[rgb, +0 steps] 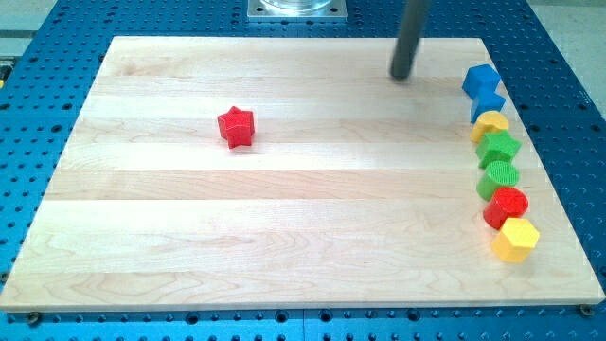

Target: Move the red star at the top left side of the cube

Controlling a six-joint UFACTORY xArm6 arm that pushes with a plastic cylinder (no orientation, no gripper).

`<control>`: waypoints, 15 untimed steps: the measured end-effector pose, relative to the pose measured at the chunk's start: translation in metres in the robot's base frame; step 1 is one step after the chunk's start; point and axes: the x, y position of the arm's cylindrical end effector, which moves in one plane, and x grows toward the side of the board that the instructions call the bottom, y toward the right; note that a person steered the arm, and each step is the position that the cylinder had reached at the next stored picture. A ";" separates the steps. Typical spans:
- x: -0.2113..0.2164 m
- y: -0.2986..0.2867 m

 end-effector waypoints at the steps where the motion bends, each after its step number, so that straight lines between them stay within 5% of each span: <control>1: 0.040 -0.049; 3: 0.164 -0.158; 5: 0.156 -0.258; 7: 0.120 -0.122; 8: 0.086 -0.109; 9: 0.135 -0.153; 10: 0.118 -0.197; 12: 0.047 -0.101; 14: 0.039 -0.151; 15: 0.020 -0.094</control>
